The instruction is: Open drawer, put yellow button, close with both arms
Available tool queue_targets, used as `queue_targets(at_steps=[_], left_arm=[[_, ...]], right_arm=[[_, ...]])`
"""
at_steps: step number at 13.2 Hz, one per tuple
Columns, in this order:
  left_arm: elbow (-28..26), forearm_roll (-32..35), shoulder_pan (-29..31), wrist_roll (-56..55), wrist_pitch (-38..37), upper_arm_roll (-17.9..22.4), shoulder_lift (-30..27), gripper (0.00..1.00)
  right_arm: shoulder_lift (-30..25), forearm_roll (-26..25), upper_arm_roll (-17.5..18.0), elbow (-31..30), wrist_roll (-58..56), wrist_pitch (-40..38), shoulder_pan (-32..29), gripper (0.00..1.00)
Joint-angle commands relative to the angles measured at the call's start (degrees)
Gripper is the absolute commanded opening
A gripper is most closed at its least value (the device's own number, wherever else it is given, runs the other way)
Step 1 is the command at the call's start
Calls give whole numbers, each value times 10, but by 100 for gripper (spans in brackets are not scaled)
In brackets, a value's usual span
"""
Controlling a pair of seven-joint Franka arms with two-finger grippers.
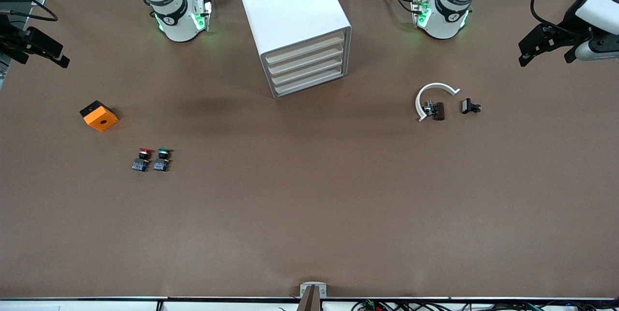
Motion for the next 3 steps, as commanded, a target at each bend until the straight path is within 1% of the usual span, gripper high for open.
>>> queue_targets(at_steps=[1,3], left_arm=[[8,-2,-2,9,2,6,1,100],[25,-2,-1,10,-4,6,11,100]], right_arm=[[6,-8,6,14,-4,-8,-7,100],[6,-8,5,14,-4,-7,-7,100]])
